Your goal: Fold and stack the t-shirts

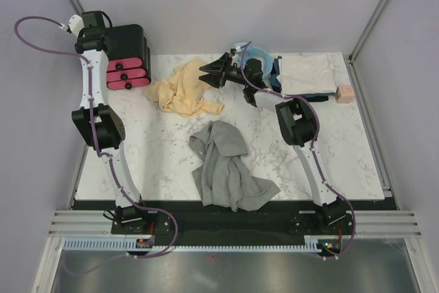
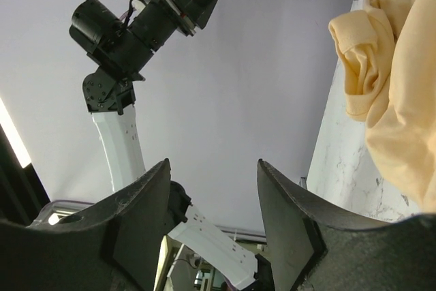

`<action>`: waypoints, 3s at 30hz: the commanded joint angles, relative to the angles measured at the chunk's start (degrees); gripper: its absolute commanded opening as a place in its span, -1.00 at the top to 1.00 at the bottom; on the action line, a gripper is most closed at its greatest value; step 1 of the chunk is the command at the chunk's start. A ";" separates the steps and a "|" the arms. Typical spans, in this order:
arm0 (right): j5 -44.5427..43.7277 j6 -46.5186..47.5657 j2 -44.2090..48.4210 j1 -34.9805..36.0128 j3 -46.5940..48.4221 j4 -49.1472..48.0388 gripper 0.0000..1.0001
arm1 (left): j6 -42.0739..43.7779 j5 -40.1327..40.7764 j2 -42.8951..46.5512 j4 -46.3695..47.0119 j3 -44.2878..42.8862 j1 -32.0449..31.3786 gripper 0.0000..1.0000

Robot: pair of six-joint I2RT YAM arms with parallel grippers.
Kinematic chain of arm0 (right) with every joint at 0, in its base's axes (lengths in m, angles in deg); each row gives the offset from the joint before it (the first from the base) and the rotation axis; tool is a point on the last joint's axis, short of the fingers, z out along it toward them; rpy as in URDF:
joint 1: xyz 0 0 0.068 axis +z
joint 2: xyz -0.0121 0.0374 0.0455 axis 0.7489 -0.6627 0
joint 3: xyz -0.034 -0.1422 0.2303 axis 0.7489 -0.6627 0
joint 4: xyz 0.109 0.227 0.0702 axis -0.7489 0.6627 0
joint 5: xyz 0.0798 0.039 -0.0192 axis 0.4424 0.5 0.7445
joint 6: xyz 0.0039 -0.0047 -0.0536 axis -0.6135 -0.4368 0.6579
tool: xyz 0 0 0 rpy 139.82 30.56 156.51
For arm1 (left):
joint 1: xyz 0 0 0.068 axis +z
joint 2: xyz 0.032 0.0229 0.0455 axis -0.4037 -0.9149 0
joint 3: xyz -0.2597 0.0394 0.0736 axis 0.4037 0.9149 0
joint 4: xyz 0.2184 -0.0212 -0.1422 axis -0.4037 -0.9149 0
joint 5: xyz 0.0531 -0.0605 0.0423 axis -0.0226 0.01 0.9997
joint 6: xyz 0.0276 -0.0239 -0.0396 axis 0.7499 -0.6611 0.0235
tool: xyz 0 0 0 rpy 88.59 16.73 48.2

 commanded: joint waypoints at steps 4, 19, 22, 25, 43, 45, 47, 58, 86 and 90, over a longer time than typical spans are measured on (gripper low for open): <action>2.50 1.49 8.76 -0.49 -4.05 -1.44 -0.22 | -4.05 0.91 -1.94 0.45 -1.73 1.61 0.27; 3.91 4.03 11.22 -0.32 -7.48 2.25 -0.22 | -6.42 2.14 -1.85 4.05 2.05 3.98 0.96; 4.18 4.30 11.57 -0.41 -7.66 3.04 -0.22 | -7.21 2.13 -1.33 5.45 3.89 3.98 0.96; 4.35 5.00 11.22 -0.32 -6.52 4.71 -0.22 | -8.62 4.59 0.08 7.55 6.61 4.07 0.96; 5.67 2.19 7.71 -0.58 -1.86 3.92 -0.22 | -4.31 12.68 7.38 25.94 18.22 4.07 0.96; 5.93 1.93 7.18 -0.58 -1.24 3.83 -0.21 | -4.23 12.60 7.03 26.02 17.52 4.07 0.96; 6.11 2.10 7.18 -0.58 -1.24 4.01 -0.21 | -4.14 12.42 6.85 25.94 17.26 4.07 0.96; 6.73 2.28 9.02 -0.85 -4.58 3.22 -0.19 | -9.76 20.06 5.09 15.75 16.20 4.07 0.96; 9.36 5.53 13.95 0.56 -13.28 6.55 -0.15 | -11.71 -0.14 -11.86 8.53 6.81 8.91 0.96; 9.62 7.90 14.38 1.09 -12.93 9.63 -0.15 | -8.19 -6.89 -16.61 9.41 1.27 8.91 0.96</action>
